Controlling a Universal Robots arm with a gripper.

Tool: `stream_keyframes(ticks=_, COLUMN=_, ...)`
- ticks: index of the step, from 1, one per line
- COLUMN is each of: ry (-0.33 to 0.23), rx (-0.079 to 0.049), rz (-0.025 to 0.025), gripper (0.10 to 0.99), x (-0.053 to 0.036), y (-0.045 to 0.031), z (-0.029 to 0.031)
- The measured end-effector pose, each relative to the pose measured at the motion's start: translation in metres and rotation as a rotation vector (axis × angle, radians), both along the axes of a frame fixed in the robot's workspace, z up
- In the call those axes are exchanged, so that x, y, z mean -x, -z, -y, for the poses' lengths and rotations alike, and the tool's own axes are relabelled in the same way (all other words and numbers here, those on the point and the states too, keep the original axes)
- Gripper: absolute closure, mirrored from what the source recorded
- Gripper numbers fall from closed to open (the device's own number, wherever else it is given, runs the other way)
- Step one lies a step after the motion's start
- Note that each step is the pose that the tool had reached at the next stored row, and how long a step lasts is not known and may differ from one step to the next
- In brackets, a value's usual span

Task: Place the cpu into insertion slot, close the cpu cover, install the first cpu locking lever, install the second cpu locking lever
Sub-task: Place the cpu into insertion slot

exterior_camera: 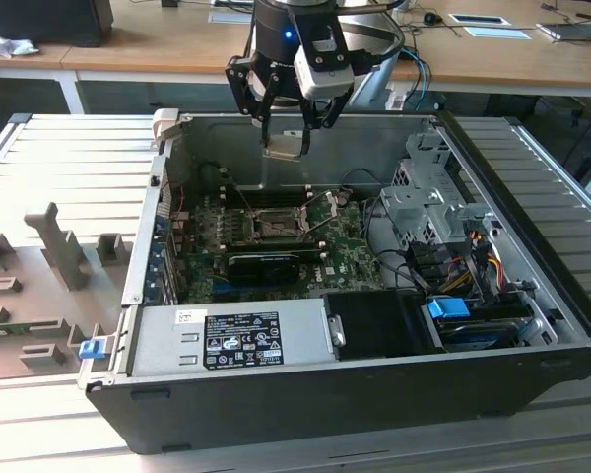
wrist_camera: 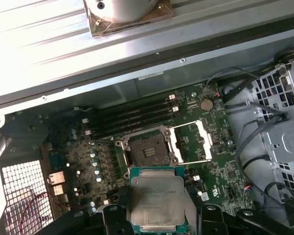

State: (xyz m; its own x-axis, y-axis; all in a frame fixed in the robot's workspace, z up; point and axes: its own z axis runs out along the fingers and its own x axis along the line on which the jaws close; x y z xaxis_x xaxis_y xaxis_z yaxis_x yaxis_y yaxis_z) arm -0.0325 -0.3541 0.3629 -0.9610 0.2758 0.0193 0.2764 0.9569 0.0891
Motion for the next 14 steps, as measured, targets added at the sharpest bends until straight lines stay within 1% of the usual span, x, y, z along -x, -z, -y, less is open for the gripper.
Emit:
stream_keyframes(ticks=5, ry=0.040, rx=0.000, rz=0.0000, gripper=0.557, x=0.0000, y=0.0002, z=0.0000)
stream_keyframes(ticks=14, ry=0.088, rx=0.000, rz=0.0000, gripper=0.557, x=0.0000, y=0.0003, z=0.0000)
